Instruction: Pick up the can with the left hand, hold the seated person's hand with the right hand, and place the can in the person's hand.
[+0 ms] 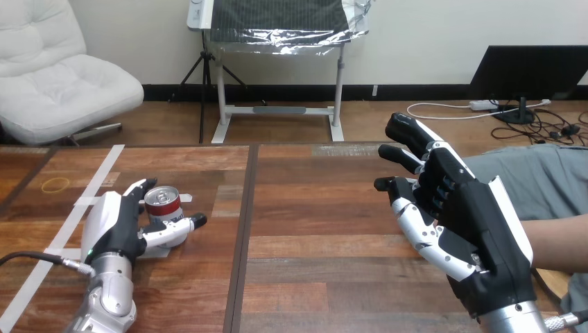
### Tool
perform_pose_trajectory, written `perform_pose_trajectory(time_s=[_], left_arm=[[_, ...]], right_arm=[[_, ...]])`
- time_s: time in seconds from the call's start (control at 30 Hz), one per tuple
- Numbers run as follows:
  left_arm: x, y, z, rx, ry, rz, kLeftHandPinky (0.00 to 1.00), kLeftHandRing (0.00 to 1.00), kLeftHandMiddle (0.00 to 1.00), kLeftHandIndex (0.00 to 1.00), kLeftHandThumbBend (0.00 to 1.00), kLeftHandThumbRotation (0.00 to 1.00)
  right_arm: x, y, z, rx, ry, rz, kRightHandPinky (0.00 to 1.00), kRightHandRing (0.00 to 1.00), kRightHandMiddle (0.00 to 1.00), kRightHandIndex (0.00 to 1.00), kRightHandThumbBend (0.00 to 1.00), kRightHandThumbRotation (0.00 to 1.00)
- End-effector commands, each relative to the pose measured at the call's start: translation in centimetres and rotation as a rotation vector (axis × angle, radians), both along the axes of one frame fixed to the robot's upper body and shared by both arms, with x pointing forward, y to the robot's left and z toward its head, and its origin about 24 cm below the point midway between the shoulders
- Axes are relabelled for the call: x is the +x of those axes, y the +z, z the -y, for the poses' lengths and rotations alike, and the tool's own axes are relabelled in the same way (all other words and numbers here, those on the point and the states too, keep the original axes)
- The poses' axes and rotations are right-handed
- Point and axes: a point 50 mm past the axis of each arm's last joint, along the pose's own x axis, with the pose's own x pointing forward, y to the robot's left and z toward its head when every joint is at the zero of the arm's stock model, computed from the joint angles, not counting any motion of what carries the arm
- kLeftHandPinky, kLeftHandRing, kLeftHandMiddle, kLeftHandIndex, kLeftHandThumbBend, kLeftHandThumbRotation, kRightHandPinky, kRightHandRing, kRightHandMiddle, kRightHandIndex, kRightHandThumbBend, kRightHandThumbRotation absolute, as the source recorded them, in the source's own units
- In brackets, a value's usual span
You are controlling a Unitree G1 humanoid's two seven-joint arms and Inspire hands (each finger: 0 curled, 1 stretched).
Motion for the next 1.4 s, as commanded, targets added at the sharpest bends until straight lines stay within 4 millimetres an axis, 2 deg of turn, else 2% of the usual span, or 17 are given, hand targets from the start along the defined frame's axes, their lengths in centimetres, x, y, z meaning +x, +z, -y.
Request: perform_pose_trajectory(time_s=[0.0,0.23,0.57,1.37], left_arm=[[2.5,2.8,0.5,-0.031,0.015,0.082,0.74,0.82,0.86,0.85,0.88,0.36],[2.6,2.7,0.6,-0.047,0.025,0.065,0.71,0.79,0.84,0.84,0.85,0.33],[2.7,2.5,0.9,-0.069,0.031,0.057,0.72,0.78,0.82,0.81,0.81,0.3],[3.5,3.0,1.7,-0.066,0.024,0.041,0.71,0.77,0.8,0.78,0.8,0.27]], right_arm=[[0.8,2.0,-0.1,-0.012,0.019,0.101,0.7,0.86,0.9,0.88,0.21,0.16],[0.7,2.0,-0.1,-0.019,0.017,0.099,0.71,0.86,0.9,0.88,0.21,0.16],[0.7,2.0,0.0,-0.012,0.017,0.095,0.71,0.86,0.9,0.88,0.22,0.16],[0.6,2.0,0.1,-0.024,0.014,0.096,0.72,0.86,0.89,0.87,0.22,0.16]])
